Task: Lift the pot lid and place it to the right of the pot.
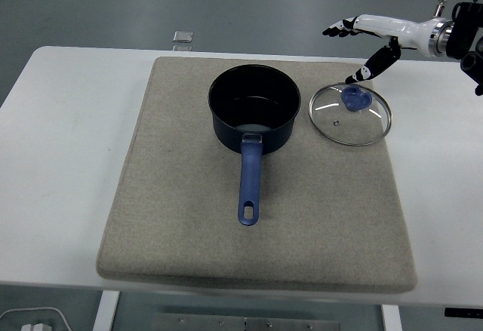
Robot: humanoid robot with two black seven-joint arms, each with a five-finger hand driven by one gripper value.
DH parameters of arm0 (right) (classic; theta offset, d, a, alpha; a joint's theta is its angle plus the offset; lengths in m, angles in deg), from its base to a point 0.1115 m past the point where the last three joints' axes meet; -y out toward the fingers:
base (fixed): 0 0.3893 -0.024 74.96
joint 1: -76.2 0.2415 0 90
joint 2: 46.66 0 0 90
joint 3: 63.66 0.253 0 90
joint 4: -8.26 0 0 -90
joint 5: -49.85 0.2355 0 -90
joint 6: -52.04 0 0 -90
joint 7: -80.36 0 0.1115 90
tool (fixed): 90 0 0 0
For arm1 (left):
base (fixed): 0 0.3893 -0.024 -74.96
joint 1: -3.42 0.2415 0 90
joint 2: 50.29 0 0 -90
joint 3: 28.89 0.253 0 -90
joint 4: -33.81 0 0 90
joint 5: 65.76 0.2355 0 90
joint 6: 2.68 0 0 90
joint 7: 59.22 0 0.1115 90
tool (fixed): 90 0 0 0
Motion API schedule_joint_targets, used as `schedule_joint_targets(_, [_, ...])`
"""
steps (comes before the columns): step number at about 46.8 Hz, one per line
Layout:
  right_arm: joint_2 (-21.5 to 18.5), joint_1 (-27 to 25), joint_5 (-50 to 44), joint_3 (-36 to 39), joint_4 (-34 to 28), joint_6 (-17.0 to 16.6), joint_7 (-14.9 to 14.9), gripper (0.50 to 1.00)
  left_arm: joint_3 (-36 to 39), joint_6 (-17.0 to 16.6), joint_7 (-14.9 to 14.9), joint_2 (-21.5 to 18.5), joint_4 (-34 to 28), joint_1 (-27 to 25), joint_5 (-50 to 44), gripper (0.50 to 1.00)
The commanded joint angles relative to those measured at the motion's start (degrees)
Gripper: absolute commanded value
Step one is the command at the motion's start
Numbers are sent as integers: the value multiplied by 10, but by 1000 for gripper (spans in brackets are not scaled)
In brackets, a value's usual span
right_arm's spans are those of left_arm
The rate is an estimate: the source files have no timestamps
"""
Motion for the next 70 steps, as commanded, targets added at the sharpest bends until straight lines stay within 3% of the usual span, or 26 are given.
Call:
schedule_joint_targets(1, [-1,-3,55,0,-1,3,-1,921,0,0,0,0,0,-1,0,1000])
schedule_joint_targets(27, [-13,-34,390,2,-3,8,-12,921,0,0,0,0,0,-1,0,1000])
schedule_joint_targets(34, [-23,-46,465,5,-4,25,-52,921,0,0,0,0,0,0,0,1000])
schedule_joint_targets(46, [-26,-66,592,58,-4,12,-116,921,0,0,0,0,0,-1,0,1000])
schedule_joint_targets(56, [-27,-79,699,65,-4,-8,-127,921,0,0,0,0,0,0,0,1000])
schedule_joint_targets(70, [-33,-85,809,64,-3,-9,-150,921,-1,0,0,0,0,0,0,1000])
